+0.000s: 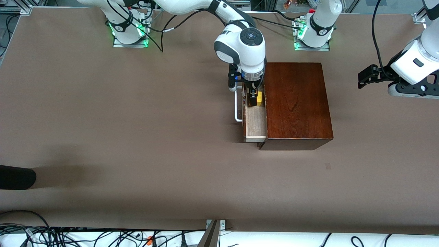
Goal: Open drawer, take yellow block, close drawer
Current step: 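Lower the right gripper into the drawer and grasp the yellow cube, then lift the yellow cube out of the drawer with the right gripper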
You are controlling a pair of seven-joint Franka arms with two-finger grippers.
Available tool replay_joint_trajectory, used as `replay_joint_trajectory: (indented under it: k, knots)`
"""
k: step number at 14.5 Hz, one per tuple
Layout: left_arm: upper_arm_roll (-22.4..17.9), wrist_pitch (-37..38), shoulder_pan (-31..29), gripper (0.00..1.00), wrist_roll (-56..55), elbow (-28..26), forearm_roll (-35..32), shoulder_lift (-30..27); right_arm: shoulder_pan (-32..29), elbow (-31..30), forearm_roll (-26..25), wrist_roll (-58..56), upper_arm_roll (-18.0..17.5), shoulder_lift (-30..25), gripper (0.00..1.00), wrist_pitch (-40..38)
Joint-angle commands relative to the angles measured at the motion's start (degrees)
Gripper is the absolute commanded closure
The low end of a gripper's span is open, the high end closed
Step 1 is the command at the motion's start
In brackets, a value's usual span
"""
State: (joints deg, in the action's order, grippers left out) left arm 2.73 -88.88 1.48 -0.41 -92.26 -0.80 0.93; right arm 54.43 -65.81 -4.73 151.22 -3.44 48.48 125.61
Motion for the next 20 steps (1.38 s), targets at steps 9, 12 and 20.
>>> replay_joint_trajectory:
  k: [9, 12, 20]
  knots:
    - [0.2, 0.9, 0.3, 0.00, 0.6, 0.9, 0.6, -0.2, -5.4, 2.1, 3.3, -3.5, -0.8, -7.9, 1.00, -10.4]
    - [0.2, 0.9, 0.4, 0.00, 0.7, 0.9, 0.6, -0.3, -11.3, 1.7, 14.3, -14.0, -0.3, -15.5, 1.00, -18.6]
    - [2.6, 5.2, 0.8, 0.00, 0.8, 1.5, 0.8, -0.5, -21.4, -21.2, 16.7, -50.7, 7.4, -38.0, 1.00, -33.9]
